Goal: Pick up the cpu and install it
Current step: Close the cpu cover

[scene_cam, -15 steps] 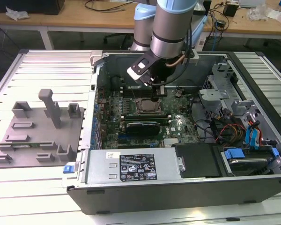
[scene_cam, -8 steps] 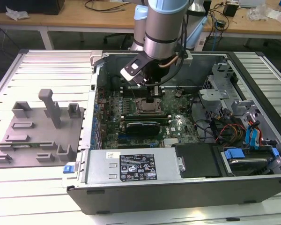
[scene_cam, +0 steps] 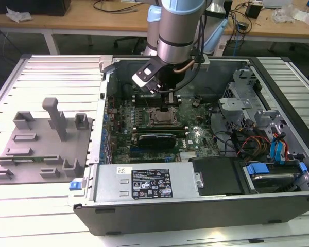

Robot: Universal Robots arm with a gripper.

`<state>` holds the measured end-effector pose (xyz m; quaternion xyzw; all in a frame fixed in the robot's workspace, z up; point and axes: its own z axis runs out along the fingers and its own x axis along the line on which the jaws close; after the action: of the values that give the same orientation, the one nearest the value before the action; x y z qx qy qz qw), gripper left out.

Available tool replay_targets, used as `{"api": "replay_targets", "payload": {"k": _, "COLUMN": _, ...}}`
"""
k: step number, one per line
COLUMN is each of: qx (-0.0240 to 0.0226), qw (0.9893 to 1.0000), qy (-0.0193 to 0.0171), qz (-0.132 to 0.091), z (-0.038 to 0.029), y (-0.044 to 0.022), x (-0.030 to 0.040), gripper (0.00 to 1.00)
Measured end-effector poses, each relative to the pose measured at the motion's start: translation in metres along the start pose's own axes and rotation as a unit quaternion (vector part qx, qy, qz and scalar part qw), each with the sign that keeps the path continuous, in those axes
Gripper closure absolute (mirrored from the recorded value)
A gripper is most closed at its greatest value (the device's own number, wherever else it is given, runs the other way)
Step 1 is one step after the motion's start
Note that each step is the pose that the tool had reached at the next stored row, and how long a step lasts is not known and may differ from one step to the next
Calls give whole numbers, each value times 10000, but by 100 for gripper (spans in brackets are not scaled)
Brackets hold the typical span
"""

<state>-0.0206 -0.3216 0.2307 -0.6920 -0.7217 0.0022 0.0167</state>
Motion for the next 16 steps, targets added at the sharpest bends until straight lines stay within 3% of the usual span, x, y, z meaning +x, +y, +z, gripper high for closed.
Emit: {"api": "replay_targets", "payload": {"k": 16, "qx": 0, "qw": 10000, "qy": -5, "qz": -5, "z": 1, "y": 2, "x": -1, "gripper": 89}}
